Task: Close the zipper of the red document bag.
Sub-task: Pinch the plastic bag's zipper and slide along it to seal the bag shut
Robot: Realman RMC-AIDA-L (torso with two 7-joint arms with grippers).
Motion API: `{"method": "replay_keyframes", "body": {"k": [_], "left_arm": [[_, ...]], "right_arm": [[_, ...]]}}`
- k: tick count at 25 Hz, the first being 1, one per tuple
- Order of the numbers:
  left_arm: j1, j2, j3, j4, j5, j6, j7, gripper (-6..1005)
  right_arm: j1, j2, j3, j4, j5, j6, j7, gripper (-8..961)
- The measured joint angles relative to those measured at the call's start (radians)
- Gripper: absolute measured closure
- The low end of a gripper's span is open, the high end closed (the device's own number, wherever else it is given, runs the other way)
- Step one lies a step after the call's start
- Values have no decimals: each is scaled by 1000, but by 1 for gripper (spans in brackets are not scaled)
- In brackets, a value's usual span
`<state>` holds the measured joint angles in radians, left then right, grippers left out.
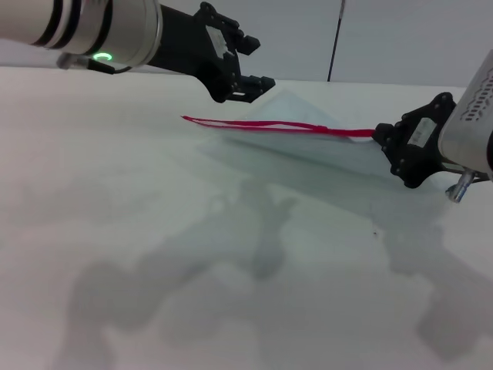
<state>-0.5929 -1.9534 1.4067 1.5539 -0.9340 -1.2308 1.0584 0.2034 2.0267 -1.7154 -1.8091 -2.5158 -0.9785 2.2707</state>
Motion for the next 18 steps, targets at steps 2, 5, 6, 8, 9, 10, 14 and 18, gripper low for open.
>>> {"method": "replay_keyframes", "body": {"k": [2, 5, 6, 8, 9, 10, 14, 18], "left_arm": [[-10, -1, 5, 0, 8, -6, 12, 434], [-34, -2, 21, -3, 27, -28, 22, 433], [-43, -2, 27, -4, 33, -35, 23, 433], [-56, -3, 41, -4, 45, -46, 25, 434], [-60, -3, 47, -4, 48, -49, 30, 434], [-63, -4, 51, -5, 48, -50, 37, 434], [-68, -18, 54, -7, 51, -51, 69, 435], [-68, -23, 54, -9, 54, -51, 93, 434]], "right_arm": [[0, 1, 0, -11, 2, -5, 0, 938], [3, 0, 5, -19, 26, -14, -2, 938], [5, 0, 8, -19, 38, -16, -5, 938], [8, 0, 9, -20, 55, -19, -11, 938], [10, 0, 9, -20, 60, -22, -12, 938], [12, 0, 9, -20, 63, -25, -13, 938], [19, 0, 6, -20, 66, -30, -13, 938], [21, 0, 5, -35, 66, -48, -13, 938]]}}
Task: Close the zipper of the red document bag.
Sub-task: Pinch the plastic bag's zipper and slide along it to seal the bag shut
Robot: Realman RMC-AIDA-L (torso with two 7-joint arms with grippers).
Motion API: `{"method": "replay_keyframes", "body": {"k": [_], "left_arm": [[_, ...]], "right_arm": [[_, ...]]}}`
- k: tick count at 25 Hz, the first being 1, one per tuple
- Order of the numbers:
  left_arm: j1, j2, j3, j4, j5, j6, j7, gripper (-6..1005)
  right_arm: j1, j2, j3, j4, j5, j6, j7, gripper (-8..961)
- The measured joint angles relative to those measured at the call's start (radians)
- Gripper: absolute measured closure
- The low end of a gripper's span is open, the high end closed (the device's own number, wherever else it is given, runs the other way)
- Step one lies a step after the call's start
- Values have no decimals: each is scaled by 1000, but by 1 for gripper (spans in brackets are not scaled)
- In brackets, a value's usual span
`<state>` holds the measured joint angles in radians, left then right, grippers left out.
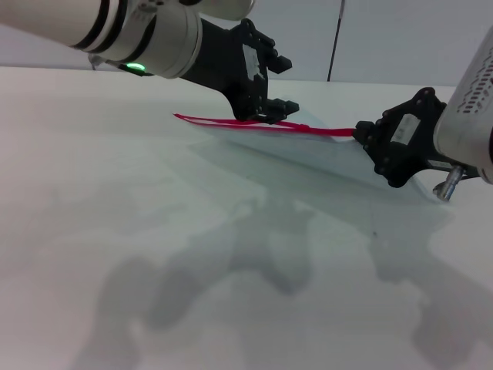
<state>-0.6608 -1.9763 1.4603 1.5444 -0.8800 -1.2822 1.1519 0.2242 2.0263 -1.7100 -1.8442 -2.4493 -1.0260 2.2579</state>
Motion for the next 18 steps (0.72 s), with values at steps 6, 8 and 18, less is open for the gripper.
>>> {"method": "replay_keyframes", "body": {"k": [6, 8, 18], "left_arm": [[0, -1, 3, -26, 10, 0, 48, 434], [0, -2, 10, -28, 22, 1, 59, 433], [-11, -27, 47, -76, 30, 22, 111, 434]], "right_arm": [[0, 0, -2, -18, 1, -17, 0, 938], [0, 0, -2, -18, 1, -20, 0, 938], [2, 0, -3, -18, 1, -23, 0, 938]]}}
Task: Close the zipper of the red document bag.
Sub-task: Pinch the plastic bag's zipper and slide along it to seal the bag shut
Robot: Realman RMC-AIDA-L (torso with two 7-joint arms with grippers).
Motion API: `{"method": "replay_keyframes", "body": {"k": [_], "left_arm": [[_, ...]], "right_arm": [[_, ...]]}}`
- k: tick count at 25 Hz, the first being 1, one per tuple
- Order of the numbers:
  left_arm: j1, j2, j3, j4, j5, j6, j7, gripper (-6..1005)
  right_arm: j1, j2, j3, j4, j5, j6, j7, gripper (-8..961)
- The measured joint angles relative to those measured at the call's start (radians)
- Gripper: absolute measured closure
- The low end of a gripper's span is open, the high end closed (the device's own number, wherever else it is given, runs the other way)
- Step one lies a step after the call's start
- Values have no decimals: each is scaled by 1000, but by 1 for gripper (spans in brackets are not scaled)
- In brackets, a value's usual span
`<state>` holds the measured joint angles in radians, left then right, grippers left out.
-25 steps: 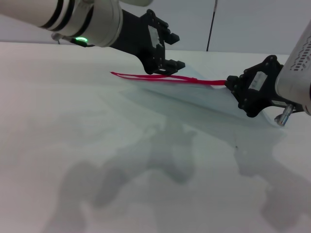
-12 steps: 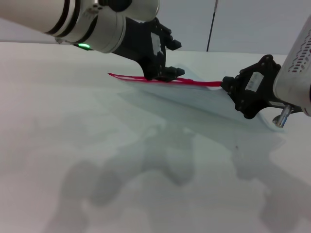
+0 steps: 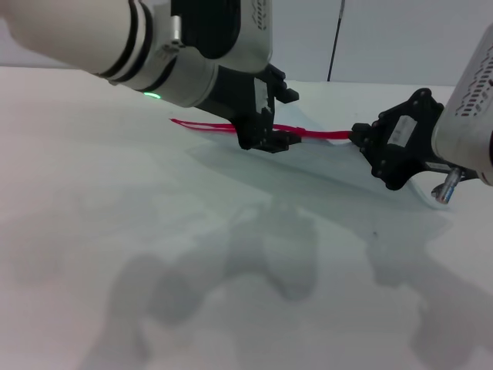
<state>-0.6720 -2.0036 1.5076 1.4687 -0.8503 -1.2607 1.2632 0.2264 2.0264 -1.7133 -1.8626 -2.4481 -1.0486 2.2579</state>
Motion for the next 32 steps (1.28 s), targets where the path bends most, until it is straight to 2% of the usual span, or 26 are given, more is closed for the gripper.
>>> {"method": "replay_keyframes", "body": {"k": [18, 23, 32], "left_arm": [[-16, -3, -8, -19, -27, 3, 17, 452], [-31, -2, -8, -57, -53, 3, 36, 537], [-43, -3, -12, -79, -55, 3, 36, 532]], "right_arm": [[4, 0, 0, -11, 0, -1, -1, 939], [4, 0, 0, -14, 0, -1, -1, 939], [4, 0, 2, -14, 0, -1, -2, 939]]}}
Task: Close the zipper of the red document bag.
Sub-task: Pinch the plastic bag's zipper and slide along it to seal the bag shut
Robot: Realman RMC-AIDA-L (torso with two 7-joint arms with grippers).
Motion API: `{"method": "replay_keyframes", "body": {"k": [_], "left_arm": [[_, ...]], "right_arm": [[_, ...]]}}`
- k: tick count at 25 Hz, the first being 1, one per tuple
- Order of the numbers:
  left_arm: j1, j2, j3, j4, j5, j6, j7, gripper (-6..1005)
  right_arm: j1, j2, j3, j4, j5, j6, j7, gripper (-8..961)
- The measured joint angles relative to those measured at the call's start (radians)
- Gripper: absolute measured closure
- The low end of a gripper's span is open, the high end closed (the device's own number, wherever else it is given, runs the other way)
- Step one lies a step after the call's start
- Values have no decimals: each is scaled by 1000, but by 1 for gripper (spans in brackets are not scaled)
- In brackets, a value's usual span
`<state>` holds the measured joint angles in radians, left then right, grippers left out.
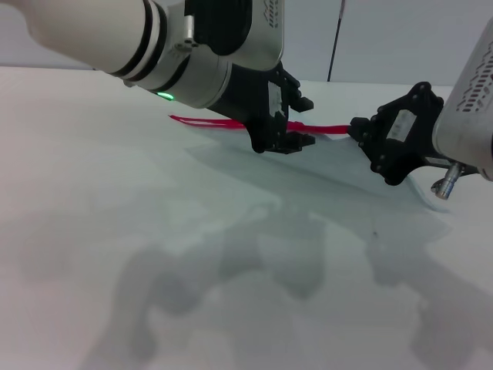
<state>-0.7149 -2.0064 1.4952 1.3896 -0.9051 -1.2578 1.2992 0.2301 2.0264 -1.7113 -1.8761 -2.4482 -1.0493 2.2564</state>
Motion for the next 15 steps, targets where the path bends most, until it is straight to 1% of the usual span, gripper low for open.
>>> {"method": "replay_keyframes", "body": {"k": [10, 15], "left_arm": [[-14, 0, -17, -33, -9, 0, -6, 537], [-20, 0, -21, -40, -23, 0, -6, 618]], "right_arm": [[0, -2, 1, 0, 0, 0, 0, 939], [1, -2, 4, 0, 0, 0, 0, 939]]}}
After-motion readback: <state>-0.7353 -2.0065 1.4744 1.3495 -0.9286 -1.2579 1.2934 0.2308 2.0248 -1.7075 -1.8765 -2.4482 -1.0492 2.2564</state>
